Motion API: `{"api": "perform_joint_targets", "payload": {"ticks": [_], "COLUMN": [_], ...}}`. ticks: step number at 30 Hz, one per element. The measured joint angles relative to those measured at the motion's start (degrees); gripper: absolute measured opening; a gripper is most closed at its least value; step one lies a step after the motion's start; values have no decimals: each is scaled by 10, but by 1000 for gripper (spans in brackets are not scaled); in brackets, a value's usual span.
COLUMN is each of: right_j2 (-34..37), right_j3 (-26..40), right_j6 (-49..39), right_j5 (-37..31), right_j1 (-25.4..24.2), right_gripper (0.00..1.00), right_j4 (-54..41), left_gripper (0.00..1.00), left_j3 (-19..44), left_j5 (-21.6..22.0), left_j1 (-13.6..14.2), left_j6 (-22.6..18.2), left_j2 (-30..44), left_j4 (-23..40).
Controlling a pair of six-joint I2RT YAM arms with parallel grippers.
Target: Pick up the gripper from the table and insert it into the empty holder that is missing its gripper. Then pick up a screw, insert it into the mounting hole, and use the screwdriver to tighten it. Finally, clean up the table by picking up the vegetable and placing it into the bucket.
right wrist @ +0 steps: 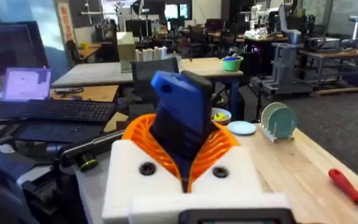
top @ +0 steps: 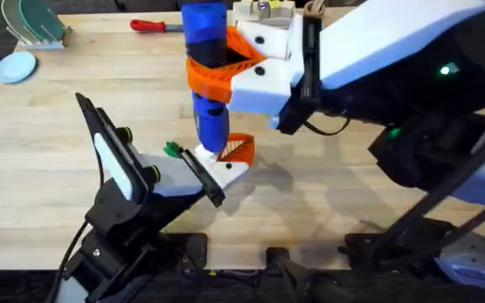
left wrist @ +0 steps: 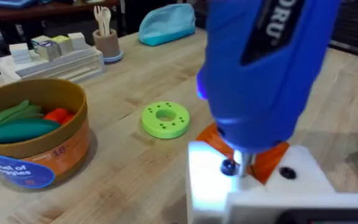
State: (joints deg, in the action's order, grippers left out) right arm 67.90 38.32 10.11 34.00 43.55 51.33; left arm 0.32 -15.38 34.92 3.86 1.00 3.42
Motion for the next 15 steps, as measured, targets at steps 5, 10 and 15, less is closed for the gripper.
{"api": "perform_joint_targets", "payload": {"ticks": [5,10,15], "right_j2": [0,0,0], "right_j3": [5,8,22], "right_j6": [-9,-29,-44], "right_j5": [2,3,4], "right_j1": [10,14,14], "right_gripper": [20,20,20], "right_j4": [-7,-11,-21], "left_gripper": [13,13,13], "left_j3": [0,0,0], "left_j5": [0,0,0], "left_j1": [0,0,0], "left_j6": [0,0,0], "left_j2": [0,0,0], "left_j4": [0,0,0]}}
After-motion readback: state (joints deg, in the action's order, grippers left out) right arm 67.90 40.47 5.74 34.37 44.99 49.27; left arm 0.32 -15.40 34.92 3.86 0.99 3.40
